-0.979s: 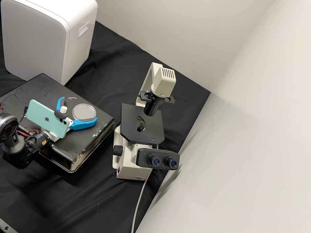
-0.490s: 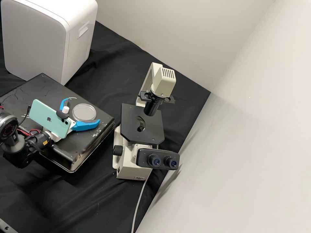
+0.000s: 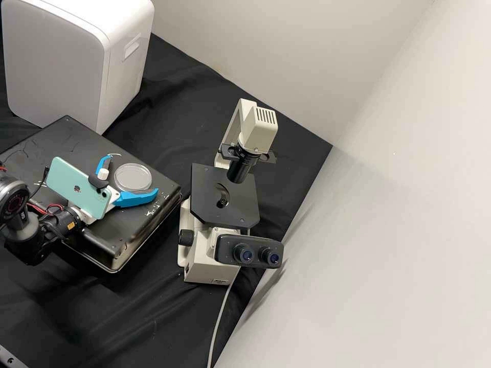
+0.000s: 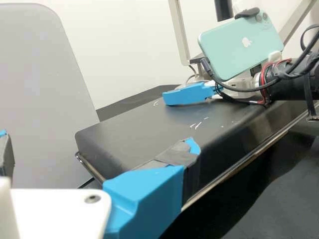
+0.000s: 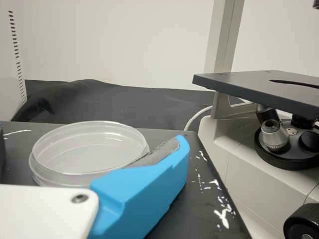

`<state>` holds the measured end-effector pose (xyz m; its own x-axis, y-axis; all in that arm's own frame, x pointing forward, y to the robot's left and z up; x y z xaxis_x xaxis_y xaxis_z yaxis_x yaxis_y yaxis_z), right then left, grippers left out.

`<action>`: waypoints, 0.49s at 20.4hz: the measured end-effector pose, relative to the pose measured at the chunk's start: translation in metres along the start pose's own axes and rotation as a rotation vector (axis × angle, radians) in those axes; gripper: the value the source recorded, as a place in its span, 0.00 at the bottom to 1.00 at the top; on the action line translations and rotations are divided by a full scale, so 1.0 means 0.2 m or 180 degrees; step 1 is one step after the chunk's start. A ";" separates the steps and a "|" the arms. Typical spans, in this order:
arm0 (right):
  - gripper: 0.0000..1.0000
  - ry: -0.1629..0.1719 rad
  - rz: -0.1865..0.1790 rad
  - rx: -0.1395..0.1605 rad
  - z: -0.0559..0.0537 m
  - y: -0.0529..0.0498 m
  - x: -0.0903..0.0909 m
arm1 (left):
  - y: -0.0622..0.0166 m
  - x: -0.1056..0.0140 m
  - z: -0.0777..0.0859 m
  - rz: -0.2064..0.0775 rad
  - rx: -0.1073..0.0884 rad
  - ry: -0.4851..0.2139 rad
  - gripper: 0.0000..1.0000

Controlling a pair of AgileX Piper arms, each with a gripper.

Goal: Place the petri dish on the microscope

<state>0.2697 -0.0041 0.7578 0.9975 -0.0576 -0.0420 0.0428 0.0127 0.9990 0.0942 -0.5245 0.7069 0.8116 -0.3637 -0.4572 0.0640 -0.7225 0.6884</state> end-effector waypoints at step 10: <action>0.00 -0.0012 0.0013 0.0005 0.00 0.00 0.00 | 0.000 0.00 0.00 0.0000 0.0000 0.0000 1.00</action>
<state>0.2697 -0.0044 0.7582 0.9974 -0.0614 -0.0378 0.0385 0.0114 0.9992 0.0942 -0.5245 0.7069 0.8116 -0.3637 -0.4572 0.0640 -0.7225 0.6884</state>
